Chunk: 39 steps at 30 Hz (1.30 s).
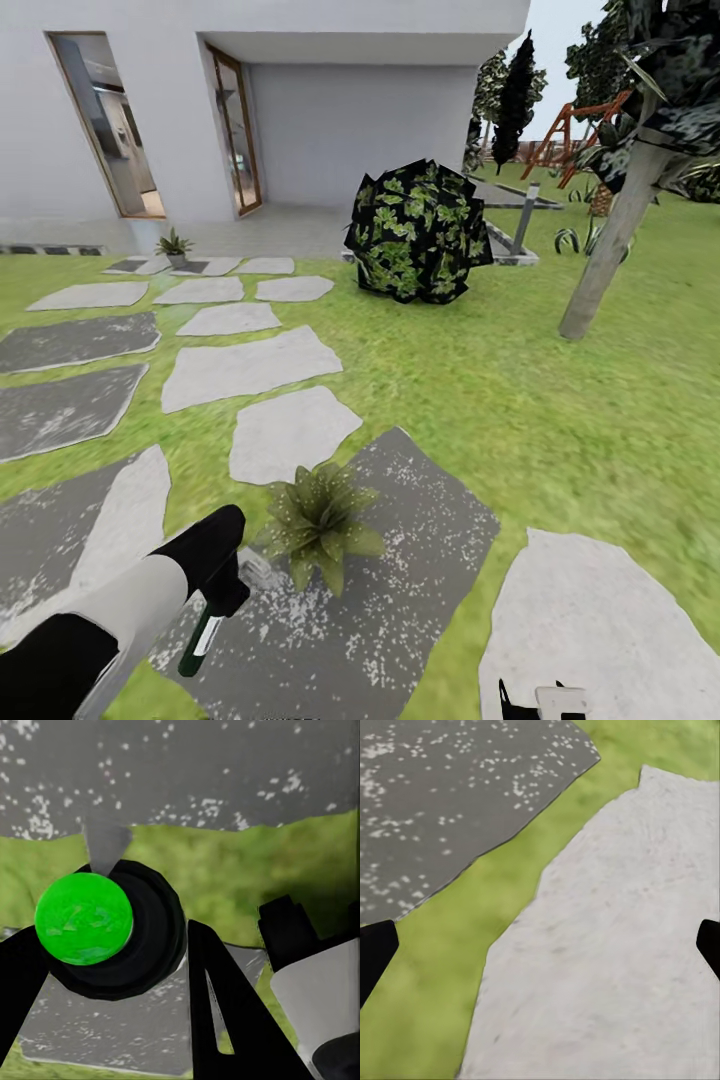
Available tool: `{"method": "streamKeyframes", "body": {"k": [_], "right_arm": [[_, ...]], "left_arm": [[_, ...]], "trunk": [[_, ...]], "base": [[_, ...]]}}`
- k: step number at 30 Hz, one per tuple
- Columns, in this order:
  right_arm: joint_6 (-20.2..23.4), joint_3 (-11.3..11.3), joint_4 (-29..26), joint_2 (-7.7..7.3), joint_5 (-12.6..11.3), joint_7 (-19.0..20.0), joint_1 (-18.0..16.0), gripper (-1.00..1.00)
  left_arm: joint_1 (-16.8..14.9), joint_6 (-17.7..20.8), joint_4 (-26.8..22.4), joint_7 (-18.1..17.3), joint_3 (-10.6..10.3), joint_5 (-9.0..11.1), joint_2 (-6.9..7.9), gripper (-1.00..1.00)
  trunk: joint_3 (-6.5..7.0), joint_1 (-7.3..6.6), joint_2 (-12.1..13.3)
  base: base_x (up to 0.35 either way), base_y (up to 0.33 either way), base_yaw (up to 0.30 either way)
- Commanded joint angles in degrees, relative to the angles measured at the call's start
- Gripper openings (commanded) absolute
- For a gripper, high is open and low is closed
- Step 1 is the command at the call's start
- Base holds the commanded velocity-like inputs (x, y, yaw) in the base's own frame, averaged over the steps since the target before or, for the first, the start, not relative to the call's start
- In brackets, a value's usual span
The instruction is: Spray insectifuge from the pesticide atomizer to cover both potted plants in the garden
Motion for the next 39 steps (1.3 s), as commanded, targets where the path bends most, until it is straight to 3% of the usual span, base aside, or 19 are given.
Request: {"method": "streamKeyframes", "body": {"k": [1, 21, 35, 39], "right_arm": [[-0.1, 0.0, 0.0, 0.00, 0.4, -0.4, 0.0, 1.00], [-0.1, 0.1, 0.0, 0.00, 0.6, -0.4, 0.0, 1.00], [-0.1, 0.1, 0.0, 0.00, 0.6, -0.4, 0.0, 1.00], [-0.1, 0.1, 0.0, 0.00, 0.6, -0.4, 0.0, 1.00]], "left_arm": [[0.0, 0.1, -0.1, -0.6, -0.1, -0.6, 0.02, -1.00], [0.0, 0.0, -0.6, 1.4, 0.2, -0.5, -0.22, -1.00], [1.2, -0.1, -0.1, 1.4, 0.3, -0.5, 0.08, -1.00], [1.5, -0.2, -0.3, 1.4, 0.3, -0.4, -0.66, -1.00]], "trunk": [[-0.05, -0.01, 0.0], [-0.05, -0.01, 0.0], [-0.05, -0.01, 0.0], [-0.05, -0.01, 0.0]], "base": [[0.000, -0.214, 0.278], [0.087, -0.268, 0.036], [-0.074, -0.206, 0.231], [-0.001, -0.006, 0.015]]}}
